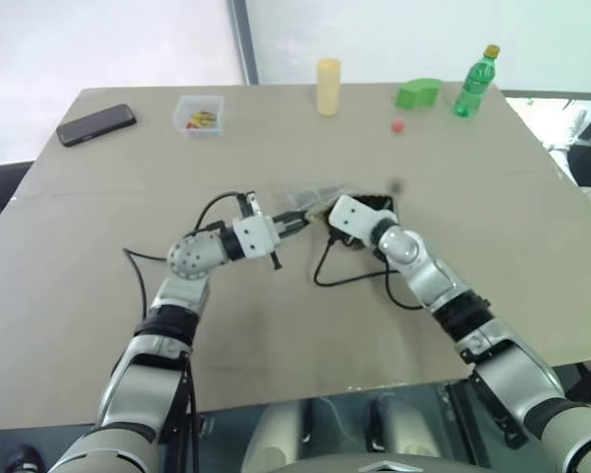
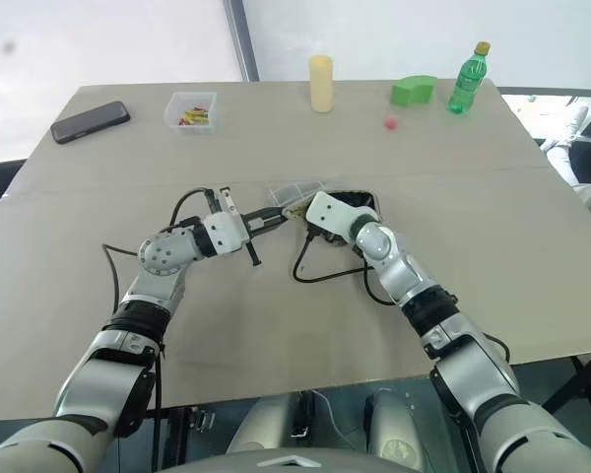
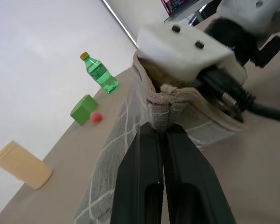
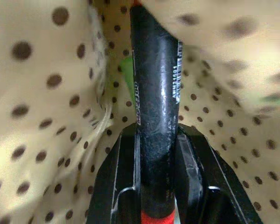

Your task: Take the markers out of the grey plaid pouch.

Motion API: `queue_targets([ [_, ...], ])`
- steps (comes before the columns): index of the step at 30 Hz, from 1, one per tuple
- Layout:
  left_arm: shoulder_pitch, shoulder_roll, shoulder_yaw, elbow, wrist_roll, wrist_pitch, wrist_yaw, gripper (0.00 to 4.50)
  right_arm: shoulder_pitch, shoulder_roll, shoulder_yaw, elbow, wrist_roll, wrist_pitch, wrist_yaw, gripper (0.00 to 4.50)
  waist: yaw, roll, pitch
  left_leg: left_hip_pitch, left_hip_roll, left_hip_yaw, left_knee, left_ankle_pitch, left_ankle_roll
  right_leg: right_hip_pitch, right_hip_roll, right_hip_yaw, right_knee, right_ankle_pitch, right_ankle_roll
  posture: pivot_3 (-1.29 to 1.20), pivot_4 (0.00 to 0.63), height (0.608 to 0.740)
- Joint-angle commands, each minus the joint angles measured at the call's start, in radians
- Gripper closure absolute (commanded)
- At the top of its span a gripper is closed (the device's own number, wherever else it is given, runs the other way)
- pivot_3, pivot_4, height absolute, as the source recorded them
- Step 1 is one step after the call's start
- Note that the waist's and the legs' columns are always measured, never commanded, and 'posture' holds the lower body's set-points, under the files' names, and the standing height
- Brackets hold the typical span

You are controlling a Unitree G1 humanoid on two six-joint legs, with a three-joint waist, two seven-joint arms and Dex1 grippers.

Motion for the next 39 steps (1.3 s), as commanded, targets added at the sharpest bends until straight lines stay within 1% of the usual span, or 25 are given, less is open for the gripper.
queue_targets([
  [1, -0.023, 0.025, 0.018, 0.062, 0.069, -0.010, 0.085, 4.50, 0.051, -0.049, -0.122, -0.348, 0.113, 0.138, 0.122, 4.08, -0.001, 0.000, 0.000, 0.000, 0.000, 0.000, 0.000, 0.000, 0.000, 0.000, 0.000, 0.000, 0.000, 0.000, 0.000, 0.00, 0.150, 0.736],
  [3, -0.033, 0.026, 0.010, 0.090, 0.097, -0.022, 0.117, 4.50, 0.090, -0.076, -0.155, -0.508, 0.170, 0.243, 0.192, 4.08, 0.001, 0.000, 0.000, -0.001, 0.000, 0.000, 0.000, 0.000, 0.000, 0.000, 0.000, 0.000, -0.001, 0.000, 0.000, 0.00, 0.150, 0.736],
  [6, -0.052, 0.026, -0.005, 0.126, 0.144, -0.037, 0.166, 4.50, 0.122, -0.111, -0.195, -0.669, 0.254, 0.382, 0.271, 4.08, -0.002, -0.001, 0.000, 0.000, 0.000, 0.000, 0.000, 0.000, 0.001, 0.000, 0.000, 0.000, 0.000, 0.000, 0.000, 0.00, 0.150, 0.736],
  [10, -0.078, 0.017, -0.012, 0.156, 0.165, -0.040, 0.212, 4.50, 0.138, -0.173, -0.228, -0.780, 0.342, 0.535, 0.347, 4.08, 0.004, -0.001, 0.000, 0.000, 0.001, -0.001, 0.000, -0.002, 0.004, 0.000, 0.000, -0.002, 0.001, 0.000, 0.000, 0.00, 0.150, 0.736],
  [12, -0.086, 0.005, -0.014, 0.148, 0.150, -0.057, 0.211, 4.50, 0.158, -0.219, -0.226, -0.781, 0.365, 0.608, 0.386, 4.08, 0.005, -0.001, 0.000, 0.000, 0.001, -0.001, 0.001, -0.002, 0.004, 0.000, -0.001, -0.002, 0.001, 0.000, 0.000, 0.00, 0.150, 0.736],
  [14, -0.096, -0.007, -0.009, 0.137, 0.116, -0.056, 0.201, 4.50, 0.183, -0.289, -0.204, -0.787, 0.363, 0.639, 0.420, 4.08, 0.011, -0.001, 0.000, 0.000, 0.000, -0.001, 0.001, -0.002, 0.004, 0.001, -0.001, -0.002, 0.001, 0.000, 0.000, 0.00, 0.150, 0.736],
  [16, -0.107, -0.021, 0.004, 0.122, 0.075, -0.048, 0.186, 4.50, 0.188, -0.309, -0.213, -0.788, 0.396, 0.732, 0.419, 4.08, 0.014, -0.001, 0.000, -0.001, 0.000, -0.001, 0.001, -0.002, 0.003, 0.001, -0.002, -0.002, -0.001, 0.000, 0.000, 0.00, 0.150, 0.736],
  [20, -0.104, -0.035, 0.016, 0.072, 0.001, -0.040, 0.143, 4.50, 0.176, -0.350, -0.202, -0.746, 0.412, 0.790, 0.411, 4.08, 0.015, -0.001, 0.000, -0.001, 0.000, 0.000, 0.001, -0.002, 0.003, 0.000, -0.003, -0.002, -0.001, 0.000, 0.000, 0.00, 0.150, 0.736],
  [23, -0.082, -0.039, 0.014, 0.026, -0.047, -0.009, 0.105, 4.50, 0.155, -0.336, -0.208, -0.669, 0.424, 0.829, 0.384, 4.08, 0.016, -0.001, 0.000, -0.001, 0.000, -0.001, 0.001, -0.002, 0.004, 0.000, -0.003, -0.002, 0.000, 0.000, 0.000, 0.00, 0.150, 0.736],
  [28, -0.048, -0.039, 0.016, -0.031, -0.074, 0.060, 0.087, 4.50, 0.109, -0.316, -0.214, -0.570, 0.436, 0.854, 0.346, 4.08, 0.017, -0.001, 0.000, -0.001, 0.000, -0.001, 0.001, -0.002, 0.002, 0.000, -0.003, -0.002, 0.000, 0.000, 0.000, 0.00, 0.150, 0.736],
  [34, -0.016, -0.037, 0.035, -0.099, -0.119, 0.203, 0.075, 4.50, 0.081, -0.285, -0.271, -0.556, 0.525, 0.879, 0.356, 4.08, 0.023, -0.001, 0.000, -0.001, 0.000, -0.001, 0.001, -0.001, 0.001, 0.000, -0.003, -0.002, -0.001, 0.000, 0.000, 0.00, 0.150, 0.736],
  [35, -0.010, -0.036, 0.038, -0.113, -0.131, 0.230, 0.068, 4.50, 0.082, -0.292, -0.275, -0.560, 0.535, 0.884, 0.360, 4.08, 0.023, -0.001, 0.000, -0.001, 0.000, -0.001, 0.001, -0.001, 0.001, 0.000, -0.003, -0.002, -0.001, 0.000, 0.000, 0.00, 0.150, 0.736],
  [39, -0.006, -0.033, 0.060, -0.155, -0.161, 0.319, 0.074, 4.50, 0.091, -0.406, -0.214, -0.564, 0.503, 0.896, 0.378, 4.08, 0.024, 0.000, 0.000, -0.001, -0.001, -0.001, 0.001, -0.001, 0.002, 0.000, -0.003, -0.002, -0.001, 0.000, 0.000, 0.00, 0.150, 0.736],
])
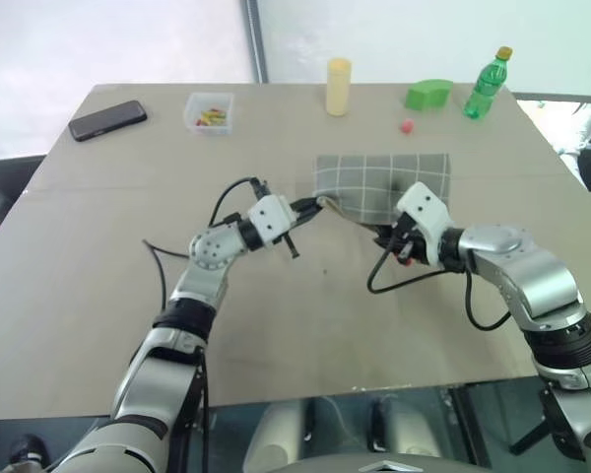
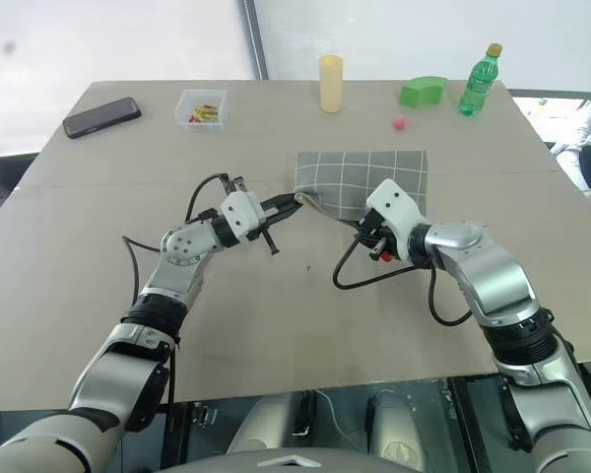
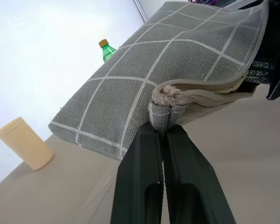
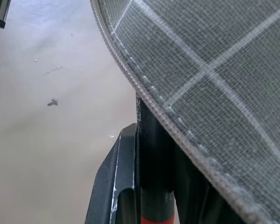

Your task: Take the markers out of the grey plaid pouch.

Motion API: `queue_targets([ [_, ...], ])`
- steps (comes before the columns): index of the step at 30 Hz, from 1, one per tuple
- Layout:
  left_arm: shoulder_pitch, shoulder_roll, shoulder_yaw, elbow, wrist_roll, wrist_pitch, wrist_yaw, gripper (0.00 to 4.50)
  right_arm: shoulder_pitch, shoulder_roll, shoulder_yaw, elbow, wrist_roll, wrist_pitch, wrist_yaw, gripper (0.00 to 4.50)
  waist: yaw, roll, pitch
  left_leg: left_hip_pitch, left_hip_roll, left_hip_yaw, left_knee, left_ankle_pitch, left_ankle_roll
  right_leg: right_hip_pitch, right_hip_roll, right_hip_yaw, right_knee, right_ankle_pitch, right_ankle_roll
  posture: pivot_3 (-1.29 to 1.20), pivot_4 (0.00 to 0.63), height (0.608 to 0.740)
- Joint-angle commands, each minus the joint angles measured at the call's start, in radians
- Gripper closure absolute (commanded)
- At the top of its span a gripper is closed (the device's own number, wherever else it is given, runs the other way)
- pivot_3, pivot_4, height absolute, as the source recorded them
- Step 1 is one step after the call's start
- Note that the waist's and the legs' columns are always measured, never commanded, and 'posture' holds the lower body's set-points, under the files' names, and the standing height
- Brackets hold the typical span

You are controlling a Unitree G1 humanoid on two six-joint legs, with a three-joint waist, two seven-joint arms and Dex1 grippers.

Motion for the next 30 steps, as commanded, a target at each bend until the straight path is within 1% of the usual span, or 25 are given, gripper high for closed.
queue_targets([
  [1, -0.001, 0.031, 0.104, -0.043, -0.065, 0.065, 0.035, 4.50, 0.005, -0.105, -0.036, 0.019, -0.032, 0.060, -0.014, 4.08, 0.000, 0.000, 0.000, 0.000, 0.000, 0.000, 0.000, 0.000, 0.000, 0.000, 0.000, 0.000, 0.000, 0.000, 0.000, 0.00, 0.150, 0.736],
  [2, -0.001, 0.030, 0.106, -0.050, -0.064, 0.071, 0.035, 4.50, 0.001, -0.104, -0.047, 0.024, -0.015, 0.079, -0.016, 4.08, -0.001, 0.000, 0.000, 0.000, 0.000, 0.000, 0.000, 0.000, 0.000, 0.000, 0.000, 0.000, 0.000, 0.000, 0.000, 0.00, 0.150, 0.736],
  [6, -0.003, 0.030, 0.103, -0.065, -0.053, 0.075, 0.037, 4.50, -0.029, 0.011, -0.203, 0.017, 0.159, 0.223, -0.018, 4.08, -0.003, 0.000, 0.000, 0.000, 0.001, 0.000, 0.000, 0.000, 0.000, 0.000, 0.000, 0.000, 0.000, 0.000, 0.000, 0.00, 0.150, 0.736],
  [10, -0.006, 0.030, 0.103, -0.068, -0.048, 0.073, 0.034, 4.50, -0.029, 0.088, -0.305, 0.010, 0.261, 0.325, -0.044, 4.08, 0.000, 0.000, 0.000, 0.000, 0.002, 0.000, 0.000, 0.000, 0.000, 0.001, 0.000, 0.000, 0.000, 0.000, 0.000, 0.00, 0.150, 0.736],
  [18, -0.013, 0.031, 0.108, -0.076, -0.048, 0.112, 0.040, 4.50, -0.004, 0.105, -0.354, -0.022, 0.355, 0.401, -0.097, 4.08, 0.000, 0.000, 0.000, 0.000, -0.001, 0.000, 0.000, -0.001, 0.002, 0.000, -0.002, 0.001, -0.001, 0.000, 0.000, 0.00, 0.150, 0.736],
  [19, -0.013, 0.032, 0.107, -0.081, -0.045, 0.117, 0.043, 4.50, -0.001, 0.098, -0.349, -0.026, 0.364, 0.405, -0.098, 4.08, -0.001, 0.000, 0.000, 0.000, -0.001, 0.000, -0.001, -0.001, 0.002, 0.000, -0.002, 0.001, -0.001, 0.000, 0.000, 0.00, 0.150, 0.736],
  [22, -0.012, 0.033, 0.106, -0.097, -0.042, 0.130, 0.045, 4.50, 0.021, 0.037, -0.285, -0.050, 0.358, 0.390, -0.096, 4.08, 0.000, 0.000, 0.000, 0.000, -0.001, 0.000, -0.001, -0.001, 0.002, 0.000, -0.002, 0.001, -0.001, 0.000, 0.000, 0.00, 0.150, 0.736],
  [26, -0.010, 0.035, 0.092, -0.129, -0.033, 0.145, 0.043, 4.50, 0.032, -0.091, -0.126, -0.079, 0.276, 0.298, -0.097, 4.08, -0.001, 0.000, 0.000, 0.000, -0.001, 0.000, 0.000, -0.002, 0.003, 0.000, -0.002, 0.001, -0.001, 0.000, 0.000, 0.00, 0.150, 0.736],
  [30, -0.004, 0.030, 0.086, -0.156, -0.036, 0.175, 0.038, 4.50, 0.011, -0.180, 0.002, -0.079, 0.175, 0.182, -0.118, 4.08, -0.003, 0.001, 0.000, 0.000, 0.000, 0.000, 0.000, -0.003, 0.004, 0.000, -0.001, 0.001, -0.001, 0.000, 0.000, 0.00, 0.150, 0.736],
])
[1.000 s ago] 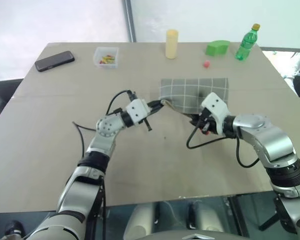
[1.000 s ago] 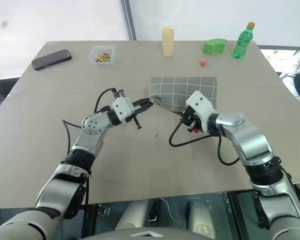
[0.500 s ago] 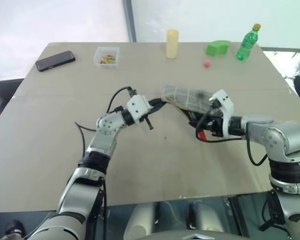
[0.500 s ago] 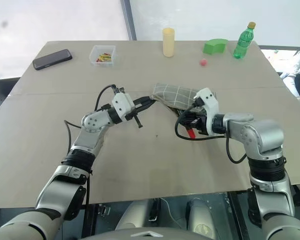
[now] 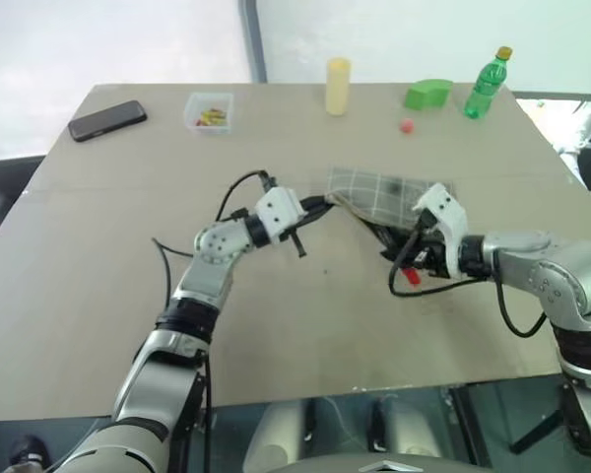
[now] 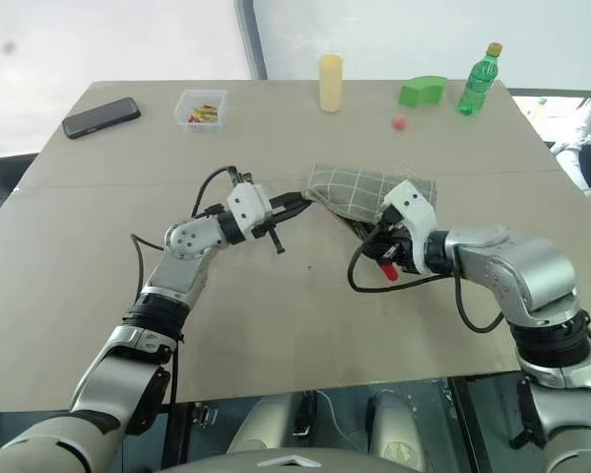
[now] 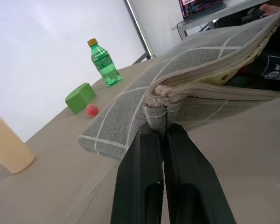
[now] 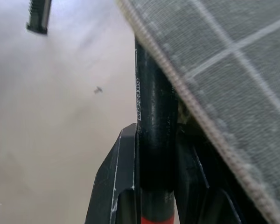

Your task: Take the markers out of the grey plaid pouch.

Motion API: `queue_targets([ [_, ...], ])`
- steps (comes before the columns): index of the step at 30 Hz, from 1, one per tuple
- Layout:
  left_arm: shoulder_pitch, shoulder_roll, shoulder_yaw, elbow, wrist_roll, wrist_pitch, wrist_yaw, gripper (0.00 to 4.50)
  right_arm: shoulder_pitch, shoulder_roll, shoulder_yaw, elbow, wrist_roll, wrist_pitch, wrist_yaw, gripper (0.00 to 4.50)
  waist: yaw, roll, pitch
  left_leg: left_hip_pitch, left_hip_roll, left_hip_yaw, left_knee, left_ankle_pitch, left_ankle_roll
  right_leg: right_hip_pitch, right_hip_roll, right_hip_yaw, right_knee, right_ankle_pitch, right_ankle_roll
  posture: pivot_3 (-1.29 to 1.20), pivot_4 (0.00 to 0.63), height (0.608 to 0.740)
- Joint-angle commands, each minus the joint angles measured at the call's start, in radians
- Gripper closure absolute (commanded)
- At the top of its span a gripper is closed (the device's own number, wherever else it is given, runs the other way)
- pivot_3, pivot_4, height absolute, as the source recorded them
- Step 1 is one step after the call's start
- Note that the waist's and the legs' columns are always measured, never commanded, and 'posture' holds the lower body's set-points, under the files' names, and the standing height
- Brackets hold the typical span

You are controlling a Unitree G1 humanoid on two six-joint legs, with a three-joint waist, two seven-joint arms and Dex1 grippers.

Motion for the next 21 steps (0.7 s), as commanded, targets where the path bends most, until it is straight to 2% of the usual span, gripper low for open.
queue_targets([
  [1, -0.007, 0.034, 0.096, -0.040, -0.036, 0.041, 0.045, 4.50, 0.005, -0.111, 0.098, 0.015, -0.148, -0.086, -0.030, 4.08, 0.000, 0.000, 0.000, 0.000, 0.000, 0.000, 0.000, 0.000, 0.000, 0.000, 0.000, 0.000, 0.000, 0.000, 0.000, 0.00, 0.150, 0.736],
  [8, 0.001, 0.034, 0.103, -0.061, -0.046, 0.101, 0.040, 4.50, 0.004, -0.202, 0.181, -0.006, -0.259, -0.245, 0.004, 4.08, 0.003, 0.000, 0.000, 0.000, 0.000, 0.000, 0.000, 0.001, -0.002, 0.000, 0.000, 0.000, 0.000, 0.000, 0.000, 0.00, 0.150, 0.736],
  [13, 0.006, 0.033, 0.102, -0.077, -0.050, 0.116, 0.037, 4.50, 0.013, -0.259, 0.200, -0.014, -0.277, -0.223, 0.044, 4.08, 0.002, 0.000, 0.000, -0.001, 0.000, 0.000, 0.001, 0.002, -0.002, 0.000, 0.000, 0.000, -0.001, 0.000, 0.000, 0.00, 0.150, 0.736],
  [17, 0.009, 0.033, 0.102, -0.079, -0.049, 0.117, 0.031, 4.50, 0.012, -0.301, 0.226, -0.014, -0.332, -0.273, 0.061, 4.08, 0.002, 0.000, 0.000, -0.001, 0.000, 0.000, 0.001, 0.001, -0.002, 0.000, 0.000, 0.000, -0.001, 0.000, 0.000, 0.00, 0.150, 0.736],
  [21, 0.013, 0.036, 0.100, -0.071, -0.046, 0.122, 0.028, 4.50, 0.031, -0.297, 0.197, -0.042, -0.350, -0.440, 0.101, 4.08, 0.003, 0.000, 0.000, -0.001, 0.000, 0.000, 0.001, 0.001, -0.002, 0.000, 0.000, 0.000, -0.001, 0.000, 0.000, 0.00, 0.150, 0.736],
])
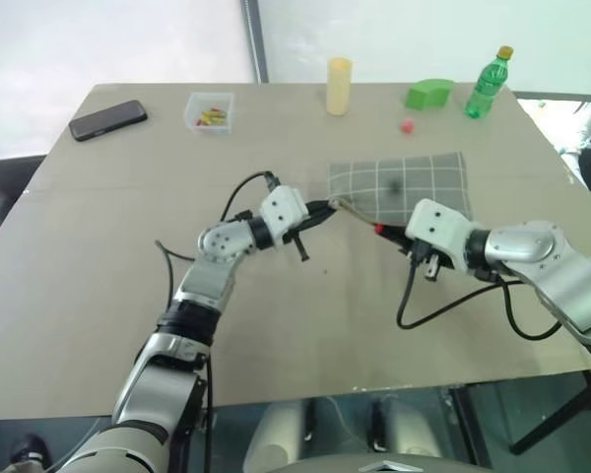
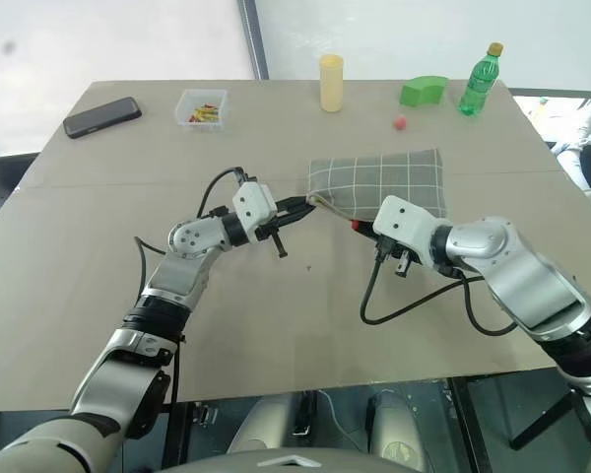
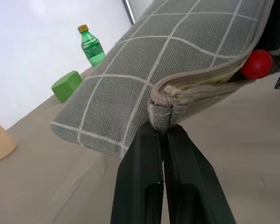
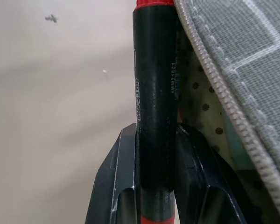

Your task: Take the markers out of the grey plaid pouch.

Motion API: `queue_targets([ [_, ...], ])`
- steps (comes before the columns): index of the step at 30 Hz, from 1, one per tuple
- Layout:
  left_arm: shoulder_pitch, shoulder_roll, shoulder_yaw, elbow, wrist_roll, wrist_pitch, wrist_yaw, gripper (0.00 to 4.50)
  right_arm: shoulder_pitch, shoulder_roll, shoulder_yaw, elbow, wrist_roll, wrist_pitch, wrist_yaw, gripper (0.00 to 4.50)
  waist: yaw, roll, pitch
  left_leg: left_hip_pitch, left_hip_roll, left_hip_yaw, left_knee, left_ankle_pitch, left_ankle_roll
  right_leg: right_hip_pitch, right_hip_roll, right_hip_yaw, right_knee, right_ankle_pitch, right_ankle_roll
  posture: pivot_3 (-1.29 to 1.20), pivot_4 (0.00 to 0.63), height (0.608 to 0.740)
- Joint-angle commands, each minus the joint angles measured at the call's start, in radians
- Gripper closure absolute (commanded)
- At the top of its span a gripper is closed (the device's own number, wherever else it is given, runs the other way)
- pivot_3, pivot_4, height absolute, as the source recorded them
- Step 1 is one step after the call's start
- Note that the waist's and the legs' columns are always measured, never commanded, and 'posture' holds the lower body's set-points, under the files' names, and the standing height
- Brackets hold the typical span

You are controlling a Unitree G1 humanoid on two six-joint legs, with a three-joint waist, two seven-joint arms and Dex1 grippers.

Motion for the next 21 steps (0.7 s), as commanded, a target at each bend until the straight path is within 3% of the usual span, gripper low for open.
queue_targets([
  [1, -0.001, 0.041, 0.106, -0.012, -0.033, 0.015, 0.042, 4.50, 0.045, -0.030, -0.058, 0.001, -0.037, -0.084, 0.029, 4.08, 0.000, 0.000, 0.000, 0.000, 0.000, 0.000, 0.000, 0.000, 0.000, 0.000, 0.000, 0.000, 0.000, 0.000, 0.000, 0.00, 0.150, 0.736],
  [12, 0.011, 0.056, 0.108, 0.029, -0.026, 0.065, 0.027, 4.50, 0.157, 0.073, -0.213, -0.028, -0.011, -0.317, 0.008, 4.08, 0.001, 0.000, 0.000, 0.000, 0.000, 0.000, 0.001, 0.000, 0.000, 0.001, 0.000, -0.001, 0.000, 0.000, 0.000, 0.00, 0.150, 0.736],
  [21, 0.016, 0.060, 0.104, 0.004, -0.058, 0.114, 0.001, 4.50, 0.209, 0.291, -0.427, -0.030, 0.252, -0.197, -0.055, 4.08, 0.001, 0.000, 0.000, 0.001, 0.001, -0.001, 0.001, 0.000, -0.001, 0.003, 0.001, -0.001, 0.000, 0.000, 0.000, 0.00, 0.150, 0.736],
])
